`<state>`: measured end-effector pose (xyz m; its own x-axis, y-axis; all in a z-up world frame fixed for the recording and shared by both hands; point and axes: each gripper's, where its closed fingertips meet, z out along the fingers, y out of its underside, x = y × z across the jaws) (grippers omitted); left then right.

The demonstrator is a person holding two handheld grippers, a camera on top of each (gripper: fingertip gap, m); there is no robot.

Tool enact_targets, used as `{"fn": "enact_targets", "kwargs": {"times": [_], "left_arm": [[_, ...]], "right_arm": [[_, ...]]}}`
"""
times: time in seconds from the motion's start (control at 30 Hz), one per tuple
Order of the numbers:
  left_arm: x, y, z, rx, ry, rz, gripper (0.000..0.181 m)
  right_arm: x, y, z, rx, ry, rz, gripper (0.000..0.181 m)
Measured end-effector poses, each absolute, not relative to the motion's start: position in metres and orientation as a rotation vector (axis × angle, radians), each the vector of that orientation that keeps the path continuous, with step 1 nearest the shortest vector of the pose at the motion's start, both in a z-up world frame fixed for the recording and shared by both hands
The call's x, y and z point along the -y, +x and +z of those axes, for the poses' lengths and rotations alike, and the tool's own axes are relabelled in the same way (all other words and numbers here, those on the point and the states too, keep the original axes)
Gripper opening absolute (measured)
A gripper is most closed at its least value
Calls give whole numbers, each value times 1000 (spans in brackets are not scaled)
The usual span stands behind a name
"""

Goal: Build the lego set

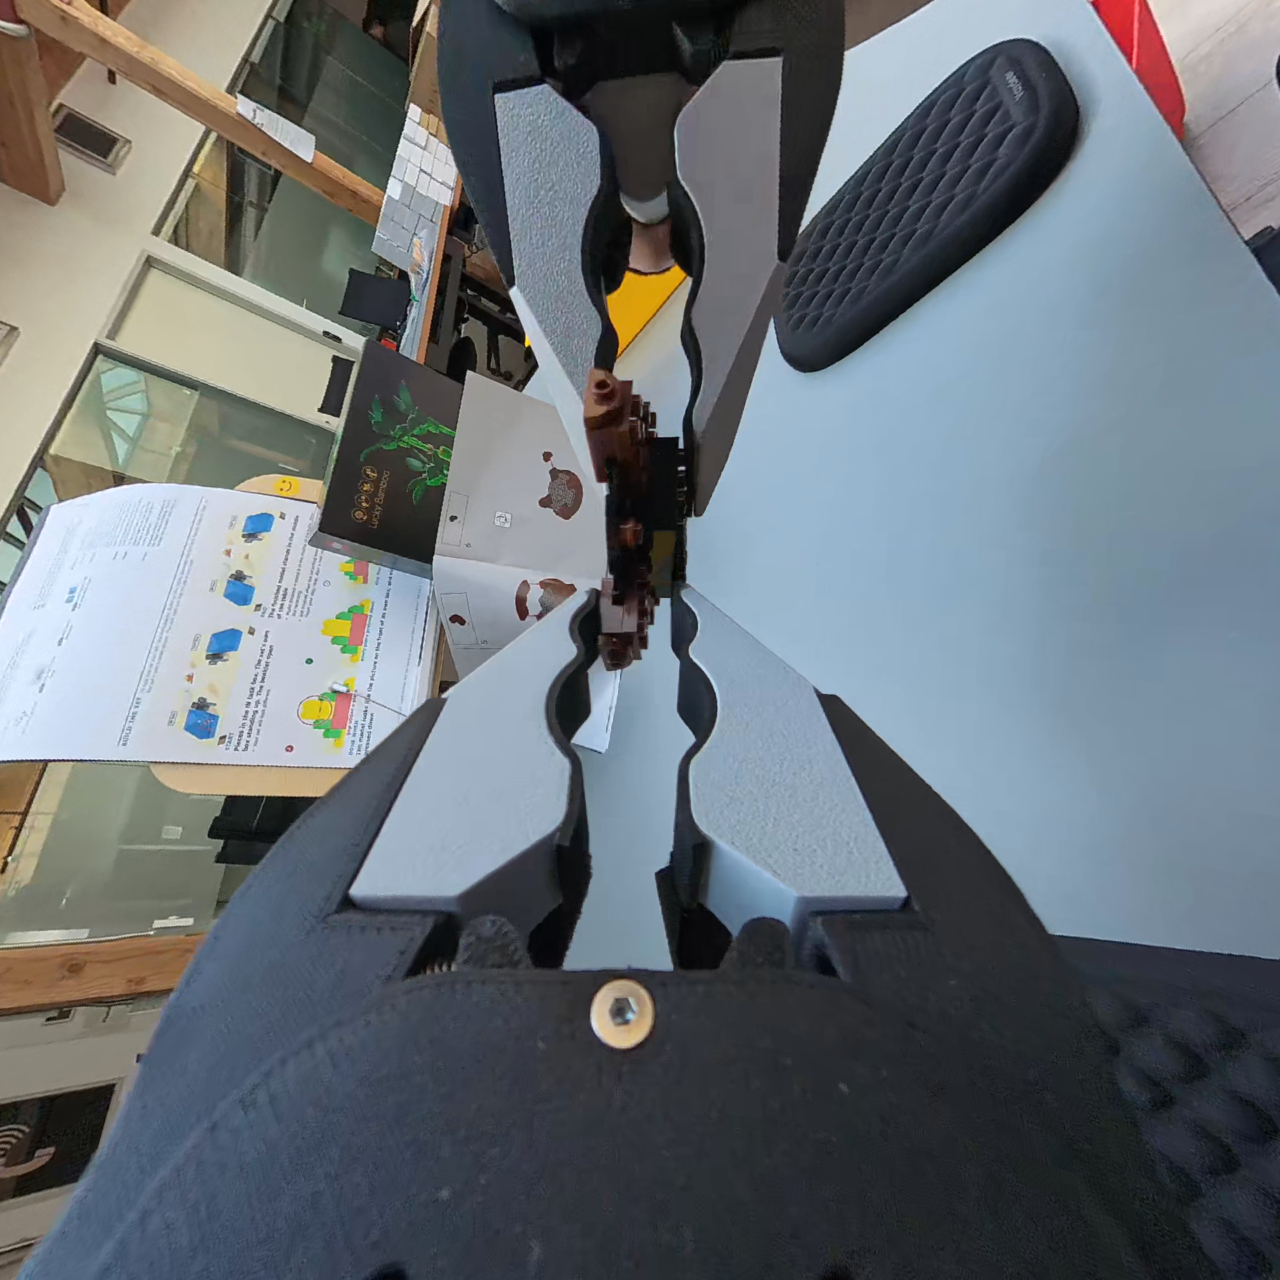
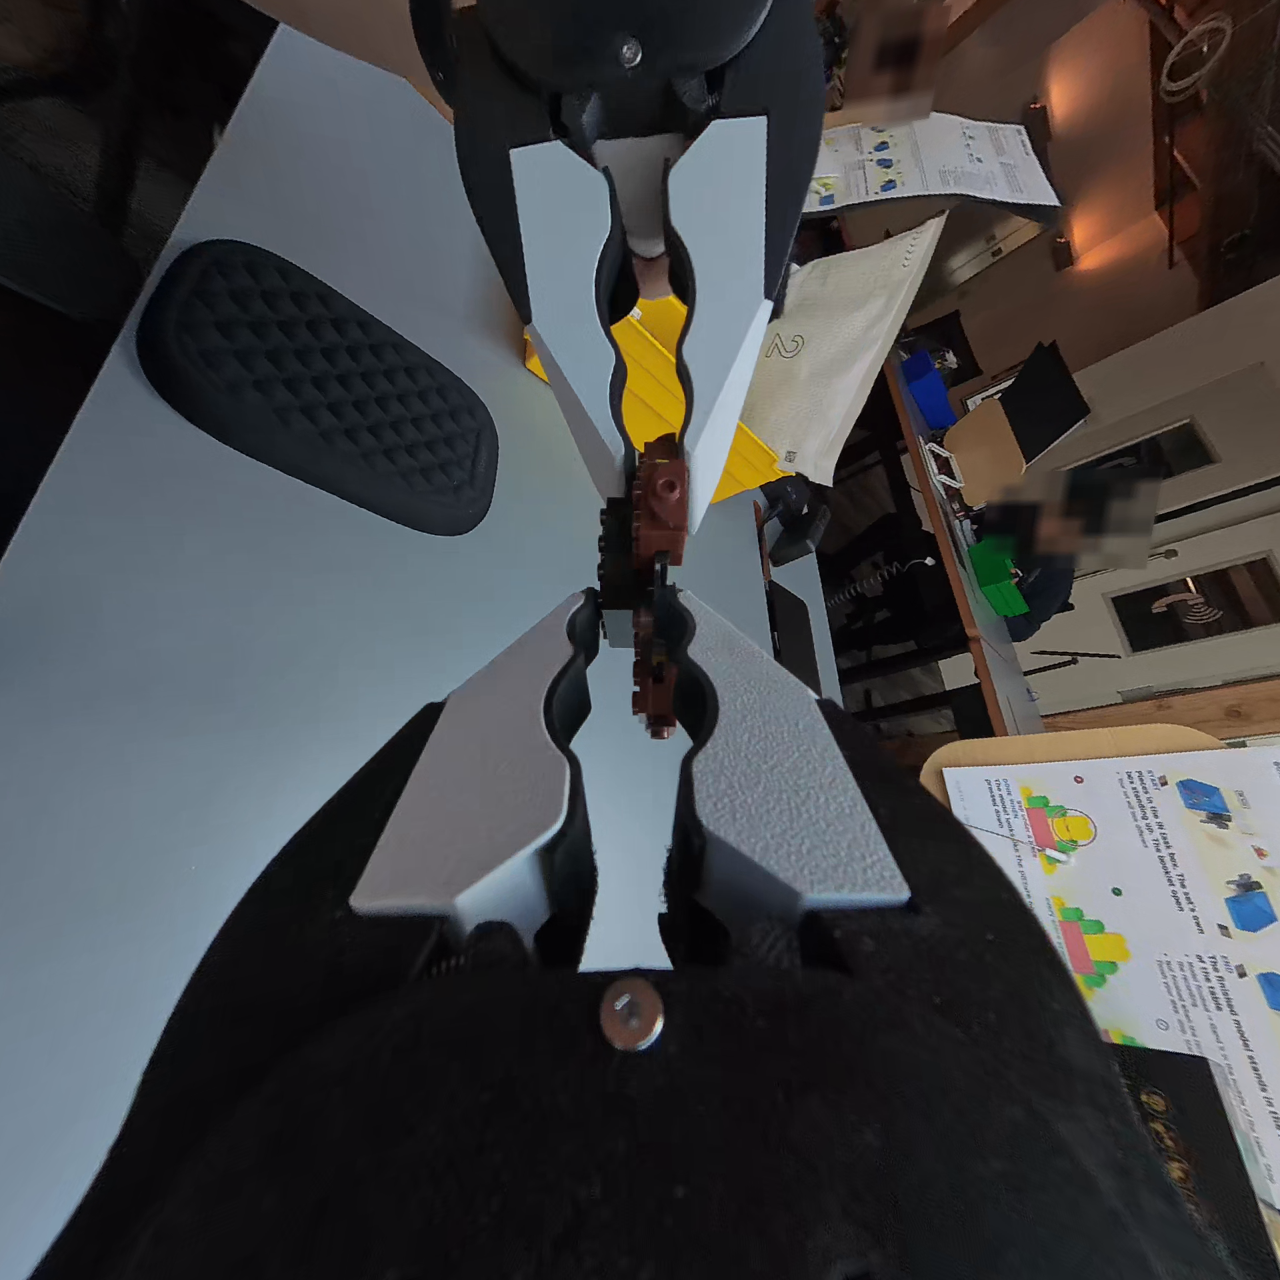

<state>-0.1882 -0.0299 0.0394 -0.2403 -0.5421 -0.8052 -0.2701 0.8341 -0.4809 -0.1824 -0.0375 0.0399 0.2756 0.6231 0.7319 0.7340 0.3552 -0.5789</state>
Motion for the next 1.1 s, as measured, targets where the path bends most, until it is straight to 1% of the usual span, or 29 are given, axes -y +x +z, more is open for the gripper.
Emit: {"fn": "enact_targets", "kwargs": {"times": [0.03, 0.4, 0.47, 0.53, 0.6, 0.7, 0.77, 0.87, 0.93, 1.1], "left_arm": [[32, -188, 39, -1846, -605, -305, 10], [33, -188, 34, -1909, -743, -488, 10], [30, -188, 34, -1887, -791, -532, 32], [28, -189, 30, -1888, -859, -608, 42], [30, -189, 30, -1854, -909, -730, 48], [39, -181, 30, -1778, -963, -952, 51], [42, -174, 33, -1698, -975, -1078, 49], [46, -169, 41, -1580, -951, -1241, 29], [49, -168, 44, -1539, -917, -1283, 22], [48, -167, 46, -1460, -948, -1404, 22]], "right_arm": [[39, -183, 39, 1412, -1336, -78, 17], [39, -181, 34, 1371, -1384, 86, 17], [39, -180, 37, 1343, -1377, 121, 17], [40, -178, 42, 1301, -1379, 172, 17], [41, -177, 45, 1249, -1402, 269, 17], [44, -179, 51, 1159, -1412, 461, 17], [45, -178, 54, 1099, -1411, 576, 17], [45, -177, 57, 1025, -1406, 697, 17], [45, -175, 57, 996, -1395, 733, 17], [43, -173, 56, 881, -1433, 860, 17]]}}
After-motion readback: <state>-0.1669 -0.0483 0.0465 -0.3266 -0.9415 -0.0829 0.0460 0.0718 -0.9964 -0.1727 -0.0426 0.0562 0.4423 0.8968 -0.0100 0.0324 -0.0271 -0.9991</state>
